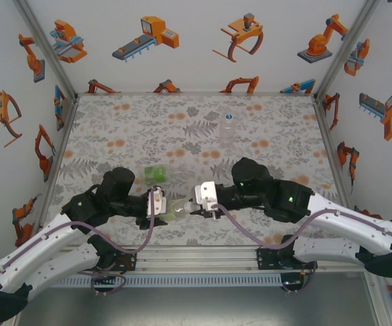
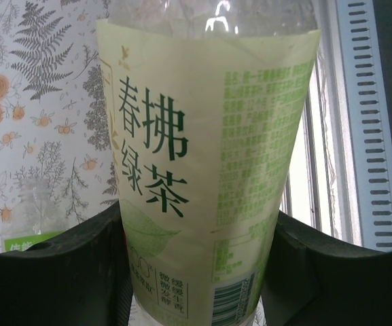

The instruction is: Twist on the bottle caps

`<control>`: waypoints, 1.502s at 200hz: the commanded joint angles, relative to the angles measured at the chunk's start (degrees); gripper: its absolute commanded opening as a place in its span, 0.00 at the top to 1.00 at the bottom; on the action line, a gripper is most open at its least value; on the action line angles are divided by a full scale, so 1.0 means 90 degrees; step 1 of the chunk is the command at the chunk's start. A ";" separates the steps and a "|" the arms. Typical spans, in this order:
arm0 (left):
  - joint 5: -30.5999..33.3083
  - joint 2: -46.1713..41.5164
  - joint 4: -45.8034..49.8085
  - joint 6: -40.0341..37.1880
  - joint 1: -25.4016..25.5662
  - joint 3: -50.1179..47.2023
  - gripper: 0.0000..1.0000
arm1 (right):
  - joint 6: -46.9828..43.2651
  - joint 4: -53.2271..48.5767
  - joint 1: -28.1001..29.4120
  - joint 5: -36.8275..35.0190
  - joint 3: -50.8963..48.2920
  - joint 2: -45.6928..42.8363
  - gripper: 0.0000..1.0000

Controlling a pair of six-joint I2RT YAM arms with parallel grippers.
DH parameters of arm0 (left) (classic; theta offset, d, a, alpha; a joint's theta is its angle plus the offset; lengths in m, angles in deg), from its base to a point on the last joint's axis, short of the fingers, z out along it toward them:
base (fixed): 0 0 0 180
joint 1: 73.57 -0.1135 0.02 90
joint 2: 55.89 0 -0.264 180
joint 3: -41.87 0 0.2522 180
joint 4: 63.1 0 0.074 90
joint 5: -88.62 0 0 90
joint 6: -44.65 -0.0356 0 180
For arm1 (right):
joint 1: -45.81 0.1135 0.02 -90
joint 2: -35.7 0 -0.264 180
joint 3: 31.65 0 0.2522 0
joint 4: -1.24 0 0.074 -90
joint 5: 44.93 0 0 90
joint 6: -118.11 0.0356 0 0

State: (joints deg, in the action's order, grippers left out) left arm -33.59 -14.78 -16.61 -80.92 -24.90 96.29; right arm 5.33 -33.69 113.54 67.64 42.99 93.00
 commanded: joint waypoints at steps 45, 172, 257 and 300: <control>0.0037 -0.0045 -0.0141 -0.0101 0.0022 0.0068 1.00 | 0.7959 0.0555 0.0048 -0.2949 -0.0156 0.0256 1.00; 0.0073 -0.0001 -0.0137 -0.0105 0.0023 0.0073 1.00 | 0.8177 -0.0100 0.0033 -0.3435 0.0415 0.0298 0.49; -0.0005 0.0013 -0.0102 -0.0123 0.0023 0.0072 1.00 | 0.2065 0.0035 0.0028 -0.1751 0.0520 -0.0368 0.43; -0.0084 -0.0008 -0.0107 -0.0139 0.0022 0.0067 1.00 | -0.0757 -0.0684 0.0033 -0.0058 0.0637 -0.0246 0.46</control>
State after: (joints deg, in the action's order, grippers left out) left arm -31.97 -14.37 -16.76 -80.77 -24.84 96.29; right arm 18.92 -35.90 113.89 56.47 45.83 90.26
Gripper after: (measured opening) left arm 0.569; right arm 0.544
